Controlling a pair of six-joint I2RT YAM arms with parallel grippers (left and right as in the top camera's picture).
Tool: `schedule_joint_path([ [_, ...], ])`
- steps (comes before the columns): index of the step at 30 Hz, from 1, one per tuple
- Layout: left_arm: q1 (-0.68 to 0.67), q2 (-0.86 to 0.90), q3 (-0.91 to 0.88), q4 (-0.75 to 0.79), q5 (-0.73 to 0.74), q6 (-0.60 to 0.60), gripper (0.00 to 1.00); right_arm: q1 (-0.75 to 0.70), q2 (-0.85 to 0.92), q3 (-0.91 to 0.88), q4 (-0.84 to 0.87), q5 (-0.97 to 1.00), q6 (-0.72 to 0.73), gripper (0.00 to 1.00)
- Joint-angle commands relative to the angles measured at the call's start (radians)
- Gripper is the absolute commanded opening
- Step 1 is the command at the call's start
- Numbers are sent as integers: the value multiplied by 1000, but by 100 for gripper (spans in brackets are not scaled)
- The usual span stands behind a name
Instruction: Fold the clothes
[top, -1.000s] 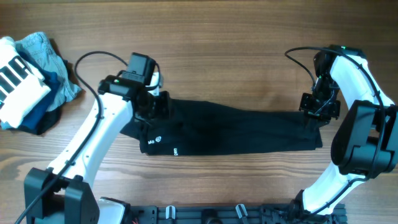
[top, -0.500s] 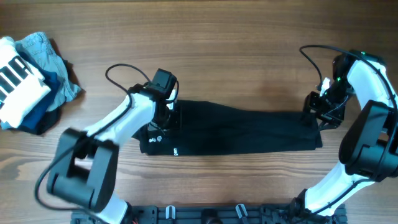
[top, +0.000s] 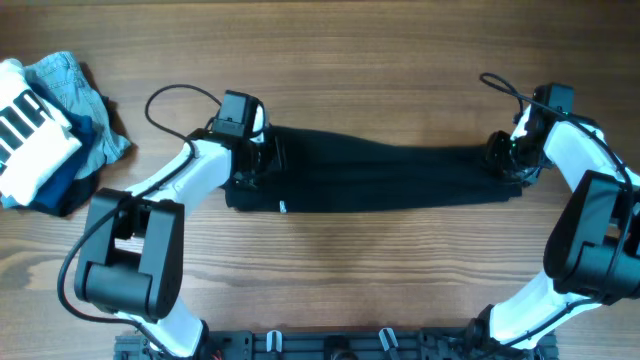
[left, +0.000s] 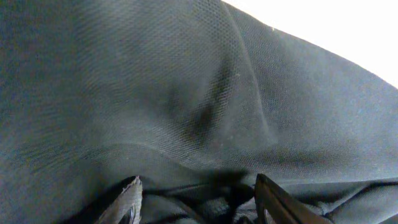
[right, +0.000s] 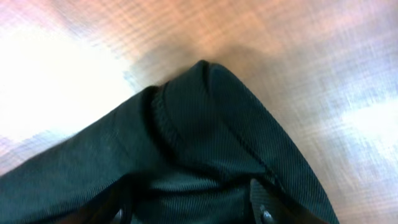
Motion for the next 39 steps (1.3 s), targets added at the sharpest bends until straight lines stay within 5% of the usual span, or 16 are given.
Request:
schedule_joint_path([
  [1,34,40,-24,67,-71,9,60,35,59,-15,89,-31,-32,62],
  [7,34,27,-22,84,-25,23,70,51,45,41,74,-90,-81,70],
  [12,34,-160,-16,-34,-18,27,100,11,-110,117,-11,-74,-224,81],
  [15,36,-289,-16,-52,-60,54,100,3,-154,117,-26,-5,-327,93],
  [22,36,-299,-17,-179,-71,47,100,0,-47,53,-26,-2,-573,91],
  [31,36,-299,-17,-201,-70,47,100,1,79,50,-1,-72,-537,92],
  [33,36,-299,-17,-203,-71,47,100,1,79,50,-2,-111,-538,83],
  [34,36,-299,-17,-203,-71,47,100,1,79,50,-2,-126,-545,70],
  [36,36,-299,-17,-203,-71,47,100,0,79,50,-5,-129,-545,30],
  [39,36,-299,-17,-210,-71,47,100,1,78,57,-6,-127,-518,6],
])
